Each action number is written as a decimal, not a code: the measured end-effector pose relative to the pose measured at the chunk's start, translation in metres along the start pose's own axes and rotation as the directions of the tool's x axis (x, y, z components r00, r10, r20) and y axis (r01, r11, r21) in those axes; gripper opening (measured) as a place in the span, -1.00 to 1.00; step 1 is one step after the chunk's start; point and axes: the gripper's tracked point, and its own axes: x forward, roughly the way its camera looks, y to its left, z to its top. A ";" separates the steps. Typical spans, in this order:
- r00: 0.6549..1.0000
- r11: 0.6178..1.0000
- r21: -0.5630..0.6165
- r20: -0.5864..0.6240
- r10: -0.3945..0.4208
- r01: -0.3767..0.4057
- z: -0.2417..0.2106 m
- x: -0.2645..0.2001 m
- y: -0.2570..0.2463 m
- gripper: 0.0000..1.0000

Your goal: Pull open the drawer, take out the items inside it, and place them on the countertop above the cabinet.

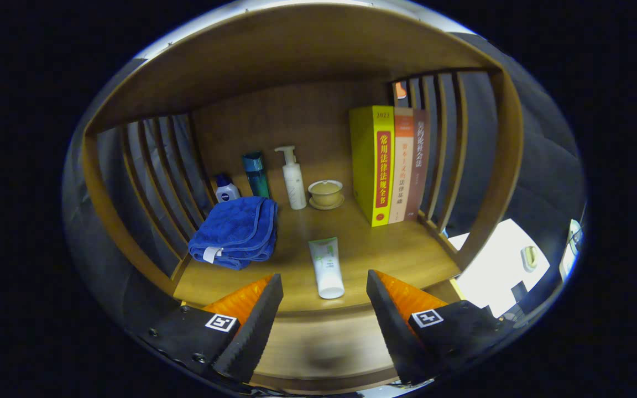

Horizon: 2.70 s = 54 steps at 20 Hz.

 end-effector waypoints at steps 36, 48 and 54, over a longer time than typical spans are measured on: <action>0.997 0.996 -0.086 0.067 0.037 -0.031 -0.233 -0.111 0.021 0.98; 0.999 0.995 -0.092 0.023 0.024 -0.021 -0.235 -0.089 0.028 0.97; 0.999 0.995 -0.104 0.036 -0.001 0.005 -0.213 -0.053 0.031 0.97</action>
